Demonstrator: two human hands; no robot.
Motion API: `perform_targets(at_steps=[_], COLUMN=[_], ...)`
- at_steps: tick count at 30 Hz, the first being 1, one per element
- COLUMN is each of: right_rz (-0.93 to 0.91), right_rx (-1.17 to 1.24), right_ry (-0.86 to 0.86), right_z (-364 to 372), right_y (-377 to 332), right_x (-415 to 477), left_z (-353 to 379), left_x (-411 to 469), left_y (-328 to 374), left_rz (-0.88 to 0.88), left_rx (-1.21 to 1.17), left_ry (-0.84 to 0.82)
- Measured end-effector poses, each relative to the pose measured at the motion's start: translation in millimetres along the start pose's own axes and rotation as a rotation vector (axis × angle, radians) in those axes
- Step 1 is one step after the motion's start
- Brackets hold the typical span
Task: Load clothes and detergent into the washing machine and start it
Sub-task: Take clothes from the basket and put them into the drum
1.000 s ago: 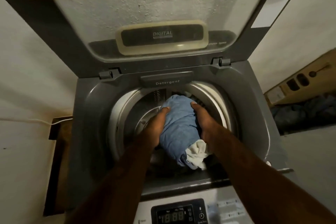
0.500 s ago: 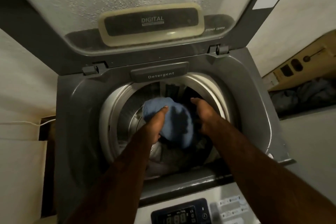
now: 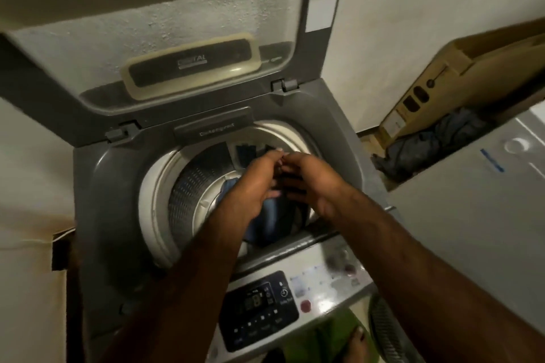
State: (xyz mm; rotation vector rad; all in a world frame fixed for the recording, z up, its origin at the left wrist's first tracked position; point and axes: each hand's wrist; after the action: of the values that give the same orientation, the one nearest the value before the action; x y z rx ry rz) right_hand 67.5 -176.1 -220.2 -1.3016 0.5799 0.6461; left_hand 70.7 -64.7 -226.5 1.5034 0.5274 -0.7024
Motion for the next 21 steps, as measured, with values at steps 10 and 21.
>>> perform_targets(at_steps=[10, 21], right_rz=[-0.401, -0.248], right_rx=[0.163, 0.456], right_ry=[0.095, 0.62], right_z=[-154, -362], right_y=[-12, 176], right_x=[-160, -249], left_z=[145, 416], left_x=[-129, -151], left_y=[54, -97], left_rz=[0.327, 0.174], left_rx=[0.359, 0.886], left_ry=[-0.215, -0.593])
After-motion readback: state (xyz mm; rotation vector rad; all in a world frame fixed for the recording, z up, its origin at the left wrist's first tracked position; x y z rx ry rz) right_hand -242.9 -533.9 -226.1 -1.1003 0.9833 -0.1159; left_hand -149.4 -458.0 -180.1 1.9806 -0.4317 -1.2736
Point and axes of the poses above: each hand's wrist, its own x-axis towards the middle knuckle, its own z-axis out of the palm, y = z × x, and after that the axes turned 7 degrees about x, right-handed
